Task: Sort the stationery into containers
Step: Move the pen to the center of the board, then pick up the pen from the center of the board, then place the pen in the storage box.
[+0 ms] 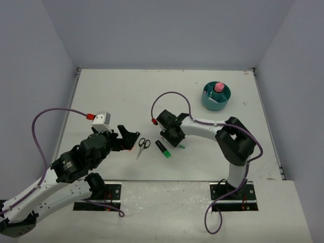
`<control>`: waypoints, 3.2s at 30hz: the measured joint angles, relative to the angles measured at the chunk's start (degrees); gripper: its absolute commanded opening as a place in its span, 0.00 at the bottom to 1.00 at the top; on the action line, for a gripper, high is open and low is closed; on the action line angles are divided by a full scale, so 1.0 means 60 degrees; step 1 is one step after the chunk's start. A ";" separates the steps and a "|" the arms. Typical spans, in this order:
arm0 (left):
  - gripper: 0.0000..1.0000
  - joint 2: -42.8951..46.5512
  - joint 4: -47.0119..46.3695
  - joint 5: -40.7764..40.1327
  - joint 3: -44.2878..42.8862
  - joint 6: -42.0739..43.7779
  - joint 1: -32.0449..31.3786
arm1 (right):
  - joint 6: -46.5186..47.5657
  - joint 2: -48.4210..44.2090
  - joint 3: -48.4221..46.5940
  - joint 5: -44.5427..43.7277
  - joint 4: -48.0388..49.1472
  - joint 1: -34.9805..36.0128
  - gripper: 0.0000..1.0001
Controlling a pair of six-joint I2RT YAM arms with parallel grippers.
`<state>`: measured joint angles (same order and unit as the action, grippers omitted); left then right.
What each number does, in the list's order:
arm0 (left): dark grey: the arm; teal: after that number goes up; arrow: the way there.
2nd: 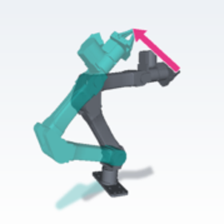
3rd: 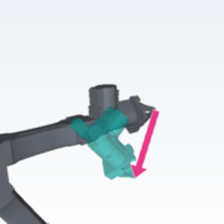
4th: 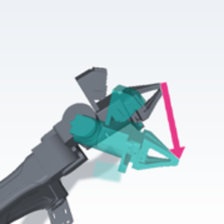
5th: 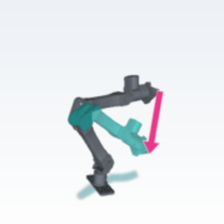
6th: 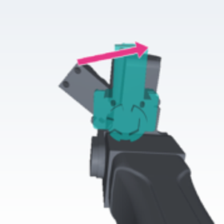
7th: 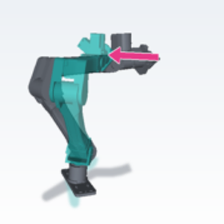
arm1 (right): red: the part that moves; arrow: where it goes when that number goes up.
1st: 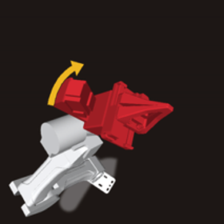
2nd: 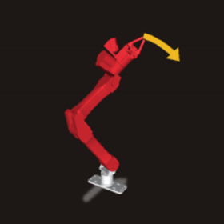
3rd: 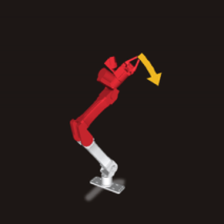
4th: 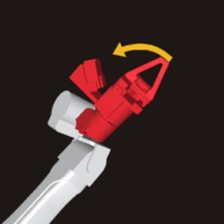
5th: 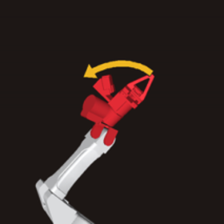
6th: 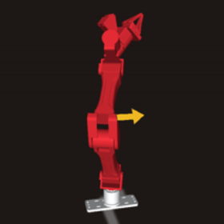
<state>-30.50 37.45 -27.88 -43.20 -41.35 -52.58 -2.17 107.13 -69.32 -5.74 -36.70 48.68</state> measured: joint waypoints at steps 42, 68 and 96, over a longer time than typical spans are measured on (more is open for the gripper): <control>0.72 -0.2917 -1.0827 0.6745 0.2393 -0.0646 -0.0011 | -0.2613 -1.0812 0.3682 0.4613 0.2865 0.0835 0.00; 0.00 -0.6994 -1.0698 0.4205 -0.1846 0.1350 -0.0328 | -0.4483 -1.3882 0.3383 -0.1052 0.0334 0.0877 0.99; 0.07 -1.8923 -1.1967 0.1409 -1.2664 0.3965 0.0002 | -0.4924 -1.7148 0.2182 -0.3423 -0.2744 0.0879 0.99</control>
<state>-144.04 -34.35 -19.42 -119.18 -17.56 -52.56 -31.71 4.24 -56.23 -26.28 -53.17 53.95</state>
